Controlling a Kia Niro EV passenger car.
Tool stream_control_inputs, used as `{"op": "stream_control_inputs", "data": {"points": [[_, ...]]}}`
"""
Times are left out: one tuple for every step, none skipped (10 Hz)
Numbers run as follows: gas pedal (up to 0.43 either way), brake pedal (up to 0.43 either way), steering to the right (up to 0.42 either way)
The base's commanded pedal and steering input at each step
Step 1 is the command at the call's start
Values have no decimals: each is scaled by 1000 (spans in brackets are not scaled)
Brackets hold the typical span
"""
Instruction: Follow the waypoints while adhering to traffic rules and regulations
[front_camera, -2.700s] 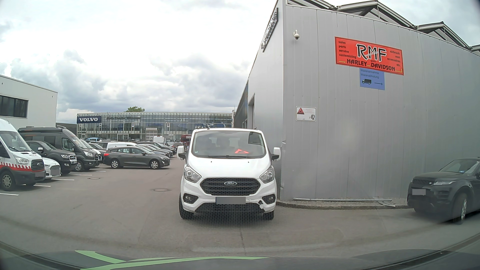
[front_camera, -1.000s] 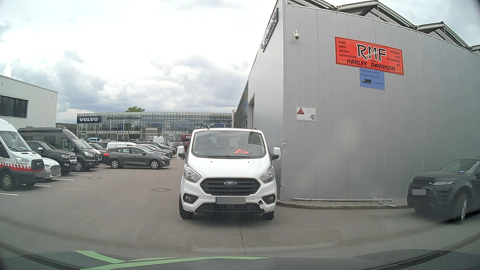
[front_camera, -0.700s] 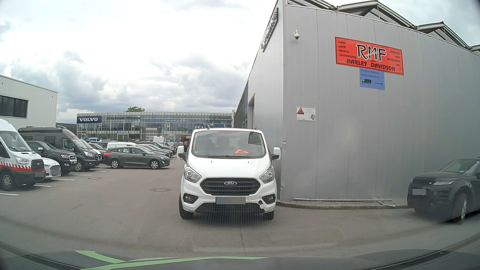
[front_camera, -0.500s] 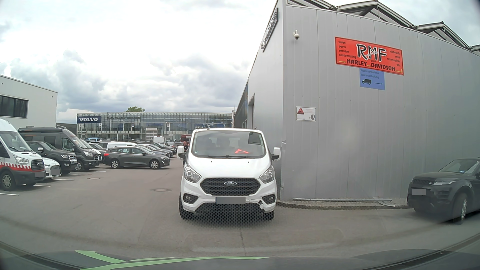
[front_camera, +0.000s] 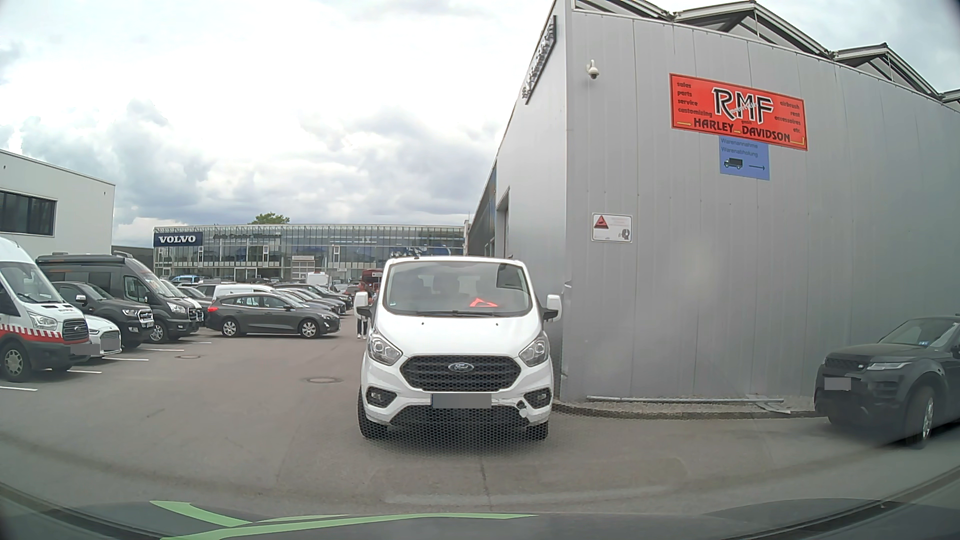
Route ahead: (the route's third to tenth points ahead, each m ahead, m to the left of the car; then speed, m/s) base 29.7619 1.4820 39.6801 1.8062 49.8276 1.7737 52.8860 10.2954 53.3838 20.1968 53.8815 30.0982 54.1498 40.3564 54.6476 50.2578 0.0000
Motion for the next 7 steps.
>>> {"op": "stream_control_inputs", "data": {"points": [[0,463,6],[0,463,6],[0,463,6],[0,463,6],[0,463,6],[0,463,6],[0,463,6]]}}
